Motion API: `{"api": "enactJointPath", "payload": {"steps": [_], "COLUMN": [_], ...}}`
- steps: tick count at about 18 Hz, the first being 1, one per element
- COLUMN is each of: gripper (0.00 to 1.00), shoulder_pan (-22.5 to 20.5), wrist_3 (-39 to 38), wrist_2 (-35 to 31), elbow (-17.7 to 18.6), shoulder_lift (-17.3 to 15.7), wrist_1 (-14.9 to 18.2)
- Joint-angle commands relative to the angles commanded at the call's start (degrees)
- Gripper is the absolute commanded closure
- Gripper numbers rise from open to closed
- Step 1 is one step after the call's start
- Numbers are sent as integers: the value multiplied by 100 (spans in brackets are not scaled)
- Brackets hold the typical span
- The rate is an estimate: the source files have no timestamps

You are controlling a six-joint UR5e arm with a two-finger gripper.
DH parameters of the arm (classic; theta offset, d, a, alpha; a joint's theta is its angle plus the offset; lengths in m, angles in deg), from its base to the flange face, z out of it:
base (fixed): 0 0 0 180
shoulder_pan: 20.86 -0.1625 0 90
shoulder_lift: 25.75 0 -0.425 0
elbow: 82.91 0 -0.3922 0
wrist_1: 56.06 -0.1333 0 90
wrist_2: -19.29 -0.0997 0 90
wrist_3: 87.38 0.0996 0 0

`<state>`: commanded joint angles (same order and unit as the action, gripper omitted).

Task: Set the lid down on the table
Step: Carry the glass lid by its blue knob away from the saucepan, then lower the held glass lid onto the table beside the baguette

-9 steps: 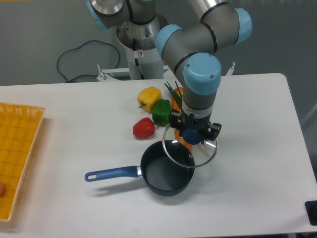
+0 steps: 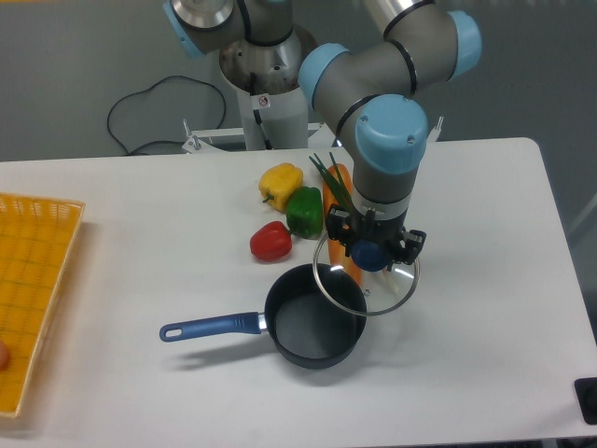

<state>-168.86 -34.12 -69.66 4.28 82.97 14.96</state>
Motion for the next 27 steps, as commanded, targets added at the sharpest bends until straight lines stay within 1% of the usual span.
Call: {"api": "enactJointPath", "payload": {"steps": [2, 5, 7, 10, 14, 16, 19, 25, 27], "gripper": [52, 52, 52, 52, 52, 52, 52, 52, 52], "shoulder_pan": [-26, -193, -395, -545, -659, -721, -765, -809, -844], "wrist_3": [140, 517, 921, 1326, 1696, 1793, 1881, 1916, 1907], "wrist_2": [0, 61, 70, 62, 18, 18, 17, 18, 18], "elbow": [-44, -70, -88, -158, -202, -237, -386, -378, -387], "shoulder_lift": [17, 53, 105, 281, 553, 632, 764, 984, 1090], "wrist_1": [-9, -9, -26, -105, -342, -361, -361, -404, -579]}}
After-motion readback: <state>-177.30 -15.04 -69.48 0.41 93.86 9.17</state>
